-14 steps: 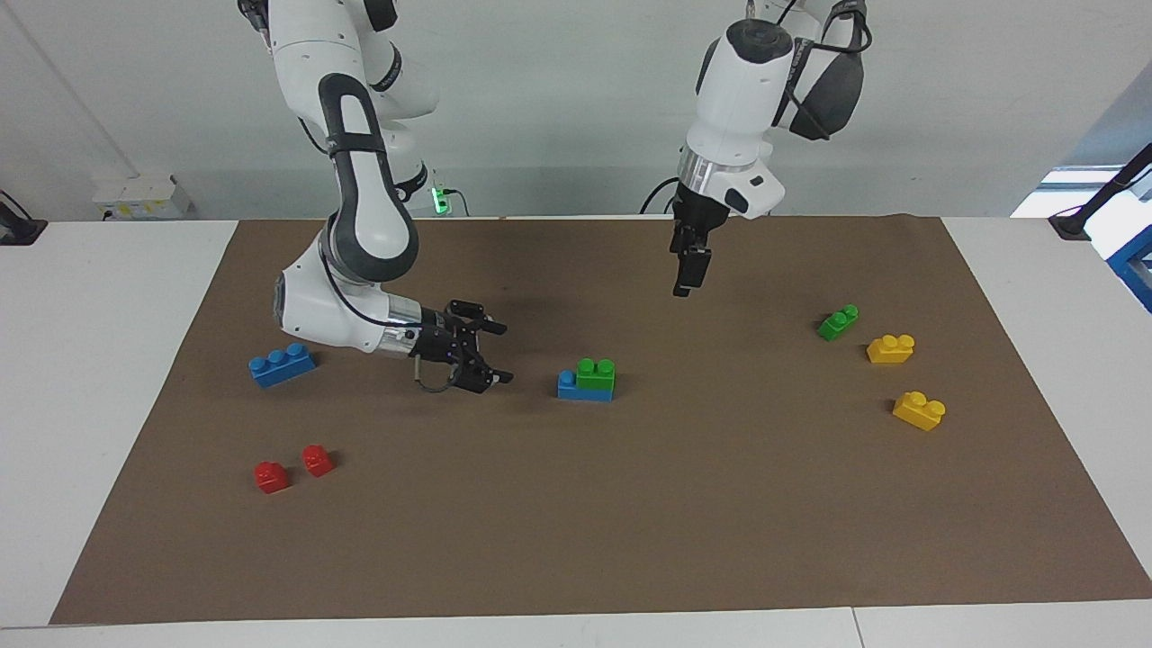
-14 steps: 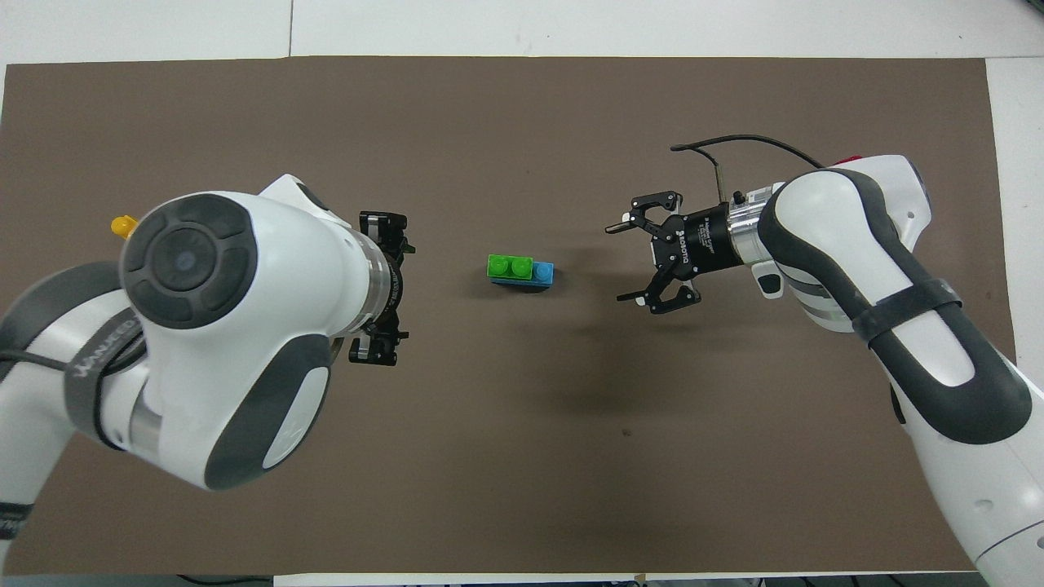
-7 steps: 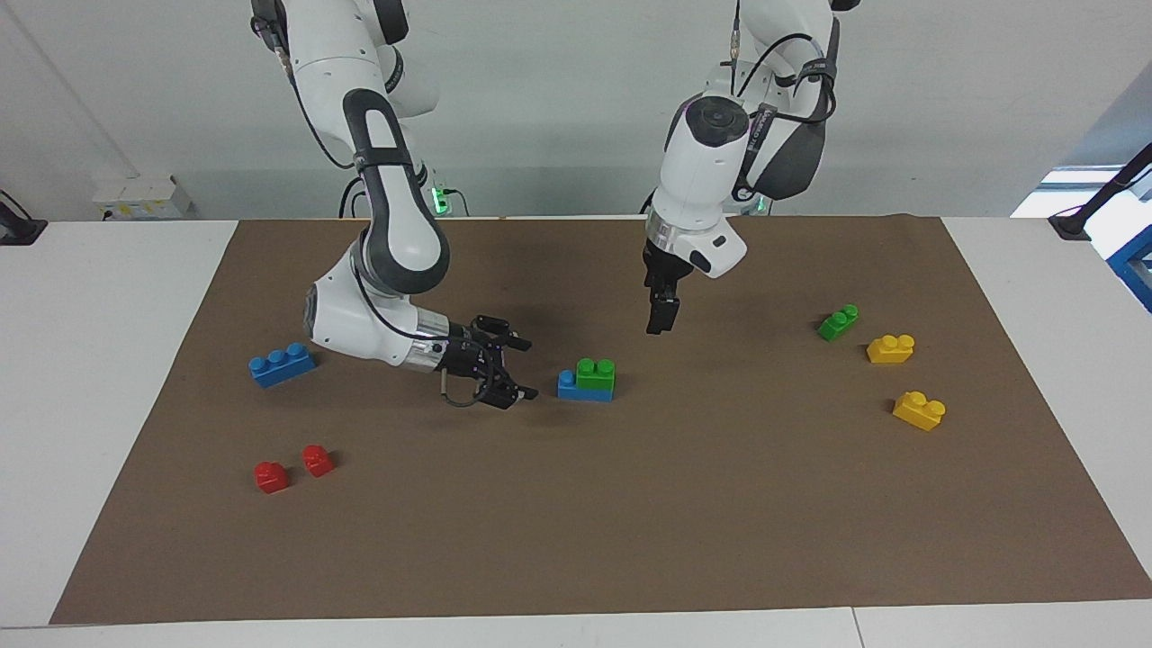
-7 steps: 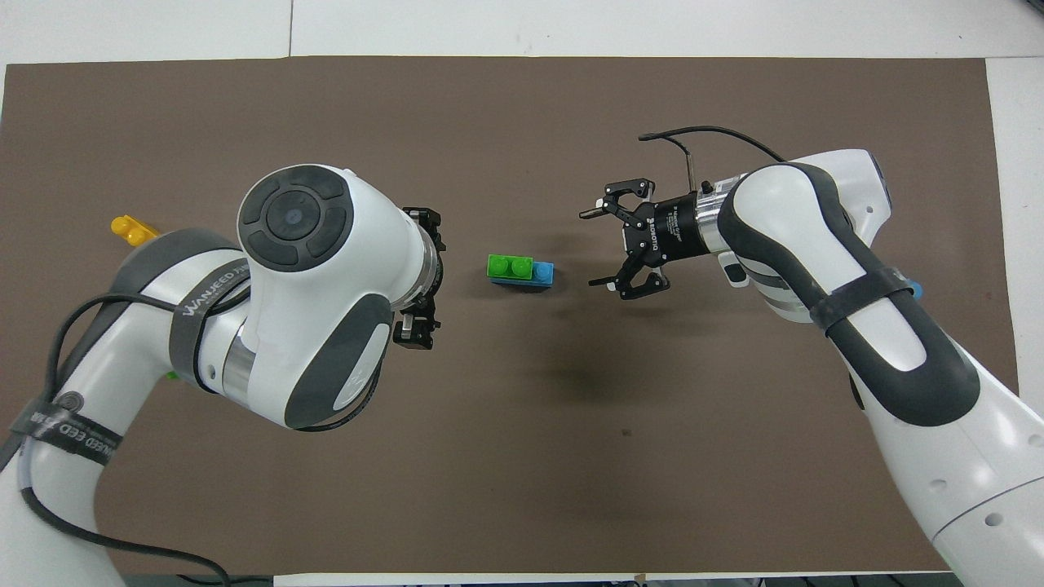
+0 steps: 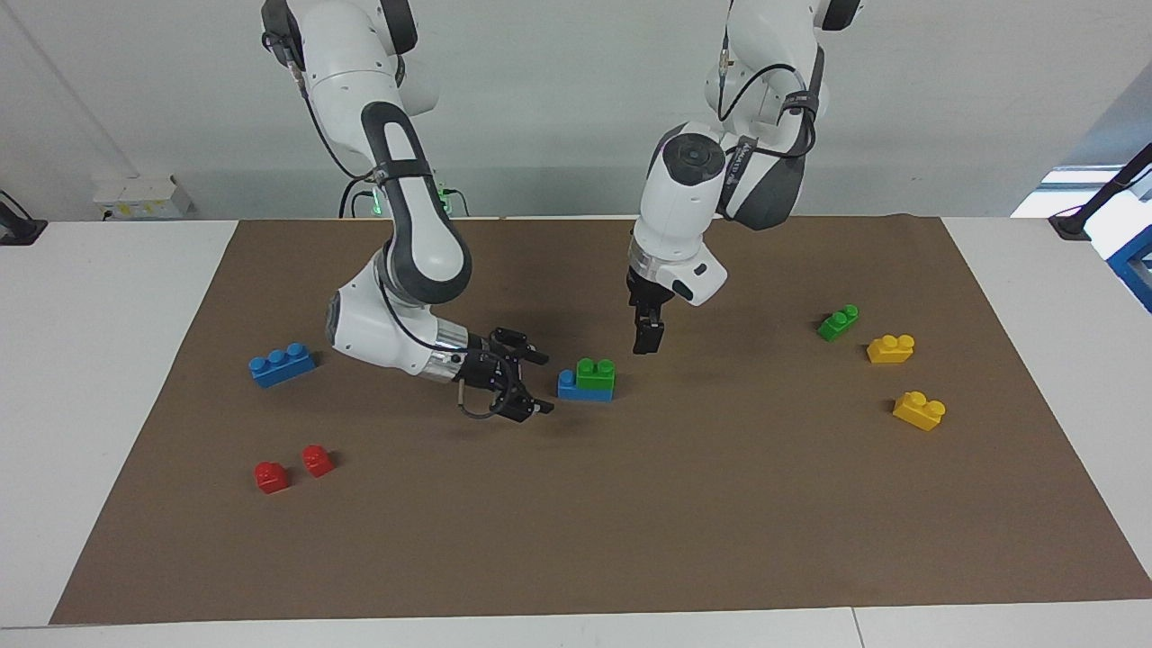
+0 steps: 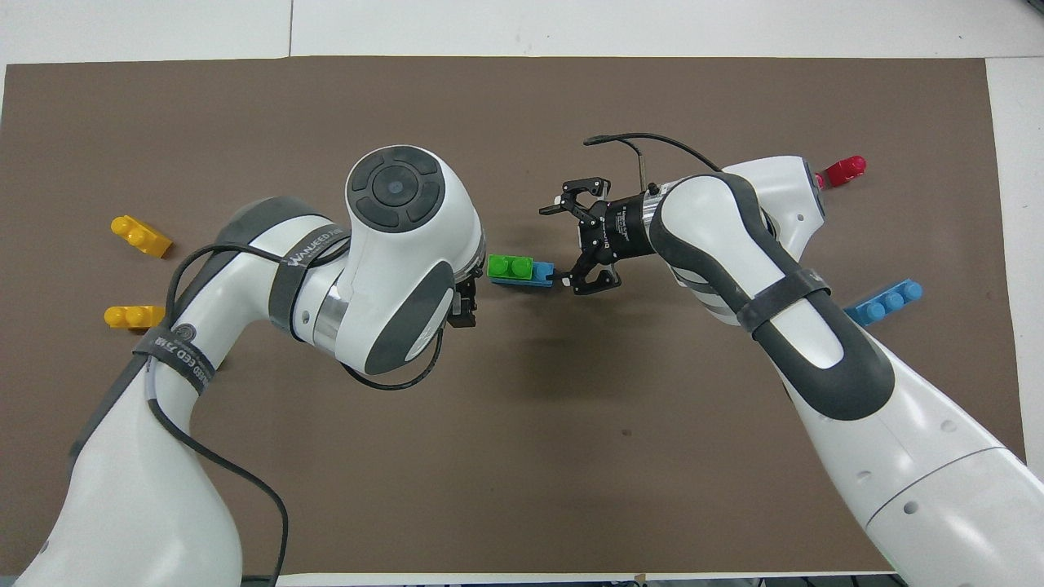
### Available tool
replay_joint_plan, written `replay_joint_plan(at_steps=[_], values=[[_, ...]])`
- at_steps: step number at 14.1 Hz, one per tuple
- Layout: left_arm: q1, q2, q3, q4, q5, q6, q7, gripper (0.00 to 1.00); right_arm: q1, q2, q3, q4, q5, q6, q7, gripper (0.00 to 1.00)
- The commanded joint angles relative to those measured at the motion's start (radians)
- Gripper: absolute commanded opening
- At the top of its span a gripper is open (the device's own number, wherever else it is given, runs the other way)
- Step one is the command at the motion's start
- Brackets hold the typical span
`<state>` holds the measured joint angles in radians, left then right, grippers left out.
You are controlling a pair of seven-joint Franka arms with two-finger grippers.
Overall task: Remove green block with left arm and hold with right
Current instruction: 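Close the left gripper on the green brick while the right gripper grips the blue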
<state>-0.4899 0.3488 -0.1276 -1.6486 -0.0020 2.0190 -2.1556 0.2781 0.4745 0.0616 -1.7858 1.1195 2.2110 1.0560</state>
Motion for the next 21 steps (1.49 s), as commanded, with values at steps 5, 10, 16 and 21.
replay_joint_plan(at_steps=[5, 10, 16, 21], values=[[-0.018, 0.095, 0.023, 0.104, 0.025, 0.053, -0.038, 1.00, 0.042, -0.016, 0.001, -0.105, 0.019, 0.082, 0.001, 0.99], [-0.021, 0.110, 0.023, 0.095, 0.050, 0.113, -0.096, 1.00, 0.042, -0.017, 0.001, -0.122, 0.019, 0.105, -0.007, 0.99], [-0.021, 0.110, 0.023, 0.060, 0.057, 0.156, -0.147, 1.00, 0.062, 0.001, 0.003, -0.113, 0.022, 0.153, -0.005, 0.99], [-0.028, 0.110, 0.023, 0.047, 0.077, 0.159, -0.179, 1.00, 0.072, 0.009, 0.003, -0.107, 0.049, 0.168, -0.004, 0.99]])
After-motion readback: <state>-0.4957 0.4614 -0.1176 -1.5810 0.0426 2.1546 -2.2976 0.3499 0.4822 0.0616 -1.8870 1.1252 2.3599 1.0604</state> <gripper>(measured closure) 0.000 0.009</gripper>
